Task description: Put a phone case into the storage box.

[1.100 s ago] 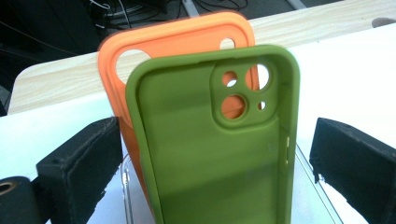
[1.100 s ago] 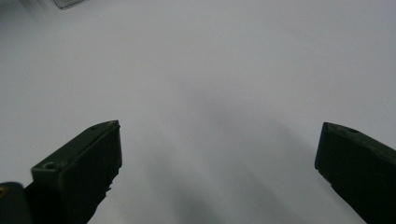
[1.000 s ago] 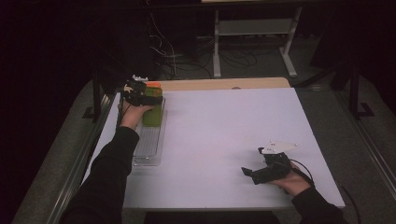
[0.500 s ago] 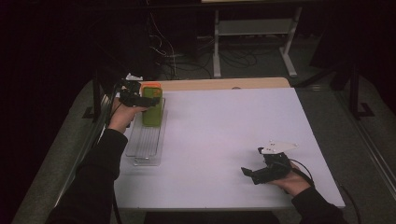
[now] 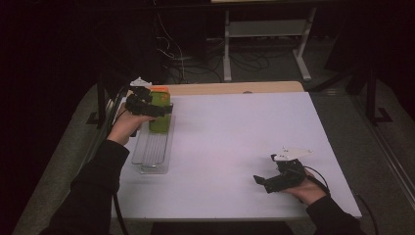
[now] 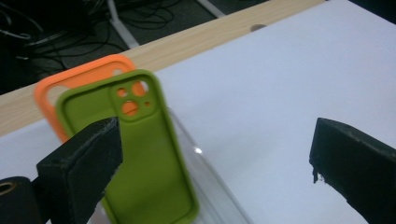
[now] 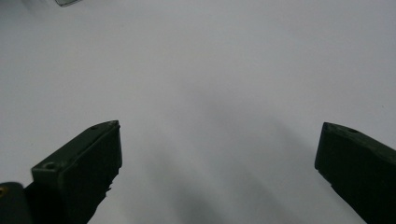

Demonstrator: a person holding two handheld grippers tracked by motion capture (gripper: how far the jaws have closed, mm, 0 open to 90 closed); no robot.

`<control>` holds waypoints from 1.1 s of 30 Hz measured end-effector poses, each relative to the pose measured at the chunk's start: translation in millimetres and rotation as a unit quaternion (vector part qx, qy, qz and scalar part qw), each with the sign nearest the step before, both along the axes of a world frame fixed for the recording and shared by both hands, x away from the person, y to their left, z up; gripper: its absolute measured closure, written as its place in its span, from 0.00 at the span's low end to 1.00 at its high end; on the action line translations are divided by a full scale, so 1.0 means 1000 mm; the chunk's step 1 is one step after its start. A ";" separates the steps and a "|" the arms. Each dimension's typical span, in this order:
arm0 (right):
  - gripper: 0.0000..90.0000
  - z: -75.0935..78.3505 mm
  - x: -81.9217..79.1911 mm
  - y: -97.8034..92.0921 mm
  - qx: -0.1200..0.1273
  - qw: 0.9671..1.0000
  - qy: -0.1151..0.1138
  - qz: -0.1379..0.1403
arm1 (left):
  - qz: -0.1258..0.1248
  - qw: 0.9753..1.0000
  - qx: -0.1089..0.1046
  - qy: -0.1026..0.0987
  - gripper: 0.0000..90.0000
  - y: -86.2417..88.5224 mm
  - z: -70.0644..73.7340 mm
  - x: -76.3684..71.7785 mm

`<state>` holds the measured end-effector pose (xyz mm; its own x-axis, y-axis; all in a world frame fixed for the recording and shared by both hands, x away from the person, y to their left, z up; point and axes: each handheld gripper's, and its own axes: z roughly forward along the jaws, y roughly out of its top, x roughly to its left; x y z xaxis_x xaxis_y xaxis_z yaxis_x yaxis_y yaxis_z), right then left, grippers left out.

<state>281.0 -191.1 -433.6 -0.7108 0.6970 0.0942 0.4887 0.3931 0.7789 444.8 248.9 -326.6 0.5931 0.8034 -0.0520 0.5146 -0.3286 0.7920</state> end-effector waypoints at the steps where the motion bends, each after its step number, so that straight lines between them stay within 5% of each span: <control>1: 0.00 0.000 0.000 0.000 0.000 1.000 0.000 0.000 | -0.006 1.000 0.003 0.001 0.03 -0.001 0.001 -0.002; 16: 0.00 0.004 0.002 -0.002 -0.006 1.000 -0.001 0.002 | -0.060 0.998 0.004 -0.010 0.03 -0.012 -0.002 -0.031; 33: 0.00 0.009 0.007 -0.004 -0.007 1.000 0.002 0.013 | -0.105 0.994 -0.016 -0.011 0.00 -0.012 -0.029 -0.078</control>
<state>287.8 -195.1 -424.2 -0.7277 0.6801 0.0885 0.4821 0.4154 0.7713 366.7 237.2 -356.0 0.7493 0.6594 -0.0609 0.4192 -0.4012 0.8145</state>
